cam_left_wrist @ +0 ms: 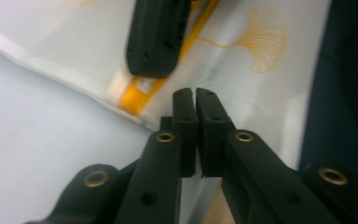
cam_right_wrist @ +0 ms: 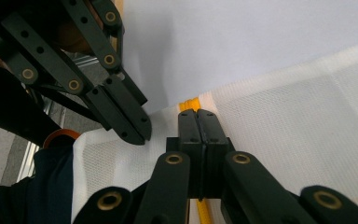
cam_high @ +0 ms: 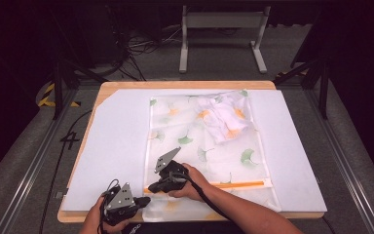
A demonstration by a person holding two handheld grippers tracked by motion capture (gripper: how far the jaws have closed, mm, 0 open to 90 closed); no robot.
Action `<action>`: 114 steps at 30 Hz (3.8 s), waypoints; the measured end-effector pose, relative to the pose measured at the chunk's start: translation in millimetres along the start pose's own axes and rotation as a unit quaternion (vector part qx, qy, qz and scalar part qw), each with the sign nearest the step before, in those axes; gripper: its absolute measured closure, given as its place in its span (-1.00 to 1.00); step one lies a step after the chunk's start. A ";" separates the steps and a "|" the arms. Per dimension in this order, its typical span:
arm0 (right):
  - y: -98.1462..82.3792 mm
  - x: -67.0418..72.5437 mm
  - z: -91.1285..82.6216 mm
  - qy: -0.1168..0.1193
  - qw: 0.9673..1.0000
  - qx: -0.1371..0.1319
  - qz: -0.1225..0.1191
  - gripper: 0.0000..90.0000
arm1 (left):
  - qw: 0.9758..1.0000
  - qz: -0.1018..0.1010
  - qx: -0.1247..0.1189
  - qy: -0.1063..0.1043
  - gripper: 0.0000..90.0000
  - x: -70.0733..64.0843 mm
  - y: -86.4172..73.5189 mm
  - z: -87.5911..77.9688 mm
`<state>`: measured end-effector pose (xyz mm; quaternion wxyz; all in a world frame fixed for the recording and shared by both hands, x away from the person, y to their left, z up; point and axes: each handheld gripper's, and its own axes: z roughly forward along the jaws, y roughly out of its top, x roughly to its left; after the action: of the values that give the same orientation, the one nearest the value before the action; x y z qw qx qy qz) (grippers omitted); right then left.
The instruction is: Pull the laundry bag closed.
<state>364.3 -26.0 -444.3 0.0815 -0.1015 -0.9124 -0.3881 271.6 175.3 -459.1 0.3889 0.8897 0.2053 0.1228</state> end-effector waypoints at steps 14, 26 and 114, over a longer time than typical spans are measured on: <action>-0.8 3.0 -0.5 -0.011 1.000 0.014 -0.003 1.00 | 1.000 -0.014 0.005 -0.008 1.00 9.9 1.5 3.2; -7.9 1.0 -8.6 -0.019 1.000 0.017 0.001 1.00 | 1.000 -0.027 0.001 -0.015 1.00 11.7 0.1 3.4; -43.2 3.0 -65.7 -0.055 0.998 0.011 0.006 1.00 | 1.000 -0.023 -0.002 -0.019 1.00 13.3 -0.8 3.3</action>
<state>355.3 -102.5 -428.5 0.0347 -0.1275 -0.9191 -0.3713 284.4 179.7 -461.1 0.3973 0.8861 0.2181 0.0972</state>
